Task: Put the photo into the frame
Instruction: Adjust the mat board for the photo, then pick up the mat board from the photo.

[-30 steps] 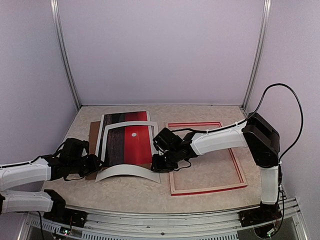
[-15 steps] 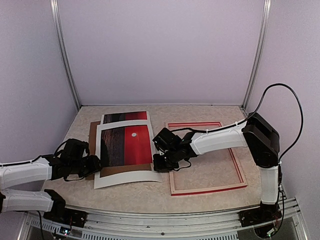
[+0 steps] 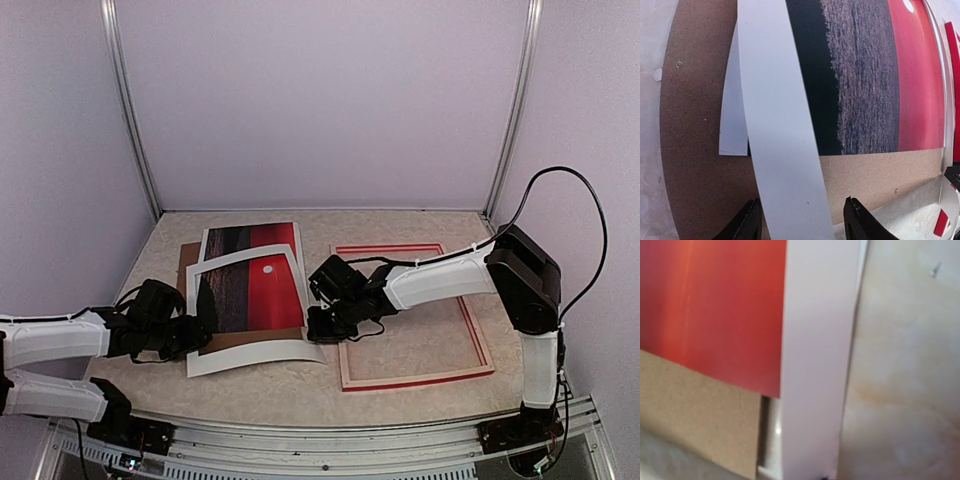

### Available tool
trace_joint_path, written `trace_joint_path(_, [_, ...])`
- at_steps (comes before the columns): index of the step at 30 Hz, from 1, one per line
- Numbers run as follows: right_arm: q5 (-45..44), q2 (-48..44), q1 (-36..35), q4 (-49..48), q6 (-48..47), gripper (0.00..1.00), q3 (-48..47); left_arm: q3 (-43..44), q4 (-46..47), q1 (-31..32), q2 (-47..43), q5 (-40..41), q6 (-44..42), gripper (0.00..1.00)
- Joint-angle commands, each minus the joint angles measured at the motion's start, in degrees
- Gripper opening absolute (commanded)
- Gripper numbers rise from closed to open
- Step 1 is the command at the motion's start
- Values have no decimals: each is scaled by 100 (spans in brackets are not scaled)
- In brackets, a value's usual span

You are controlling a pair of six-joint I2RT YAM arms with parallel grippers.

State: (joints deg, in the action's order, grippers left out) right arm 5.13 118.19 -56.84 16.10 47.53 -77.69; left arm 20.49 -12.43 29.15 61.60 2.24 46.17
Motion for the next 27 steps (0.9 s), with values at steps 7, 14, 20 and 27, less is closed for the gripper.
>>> trace_joint_path(7, [-88, 108, 57, 187, 30, 16, 260, 254, 343, -308, -621, -1159, 129, 44])
trace_joint_path(14, [-91, 121, 54, 183, 19, 16, 261, 318, 430, -897, -922, -1937, 68, 43])
trace_joint_path(20, [-73, 130, 50, 183, 0, 16, 251, 339, 515, -1330, -967, -2410, 31, 42])
trace_joint_path(27, [-97, 121, 45, 183, 11, 16, 263, 416, 477, -1563, -871, -2566, -97, 30])
